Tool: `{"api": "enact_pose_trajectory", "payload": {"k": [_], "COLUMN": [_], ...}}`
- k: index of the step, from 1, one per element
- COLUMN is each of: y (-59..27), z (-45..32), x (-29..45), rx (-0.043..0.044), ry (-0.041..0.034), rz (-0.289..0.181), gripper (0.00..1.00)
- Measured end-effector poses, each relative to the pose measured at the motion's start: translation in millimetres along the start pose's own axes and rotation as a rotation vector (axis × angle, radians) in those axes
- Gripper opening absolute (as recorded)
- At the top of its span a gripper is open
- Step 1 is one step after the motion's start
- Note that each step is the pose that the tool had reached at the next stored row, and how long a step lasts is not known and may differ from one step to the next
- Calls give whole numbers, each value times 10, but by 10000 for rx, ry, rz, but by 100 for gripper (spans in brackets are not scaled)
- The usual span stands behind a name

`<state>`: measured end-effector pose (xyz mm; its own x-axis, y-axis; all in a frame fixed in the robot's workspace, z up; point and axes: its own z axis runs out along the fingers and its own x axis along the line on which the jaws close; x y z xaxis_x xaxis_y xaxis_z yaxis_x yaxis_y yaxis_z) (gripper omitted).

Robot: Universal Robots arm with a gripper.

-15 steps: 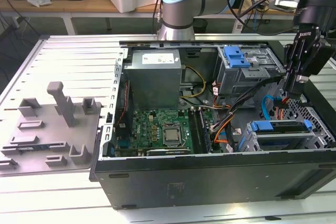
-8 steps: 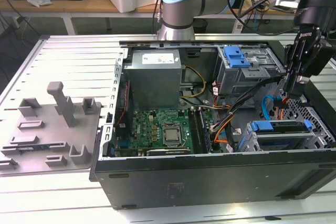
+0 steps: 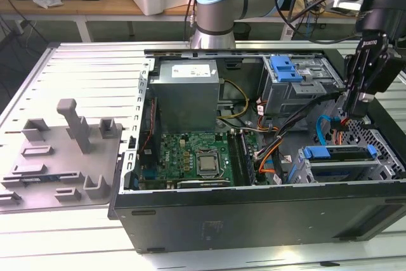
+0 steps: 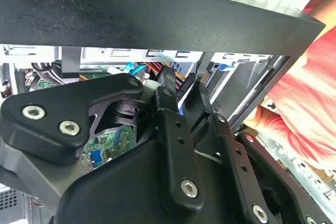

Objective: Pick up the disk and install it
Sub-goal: 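Insert the first disk wire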

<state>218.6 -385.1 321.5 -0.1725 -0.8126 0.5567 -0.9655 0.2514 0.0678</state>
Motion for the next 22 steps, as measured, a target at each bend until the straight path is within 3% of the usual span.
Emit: {"api": "enact_pose_trajectory", "payload": {"k": [6,8,18,22], "y": [0,0,1,42], "z": [5,6,7,2], "x": [-4,-5,-6,12], "rx": [0,0,-1,22], "ry": [1,1,1,-4], "rz": [0,0,-1,14], "gripper": [32,17,17,17]}}
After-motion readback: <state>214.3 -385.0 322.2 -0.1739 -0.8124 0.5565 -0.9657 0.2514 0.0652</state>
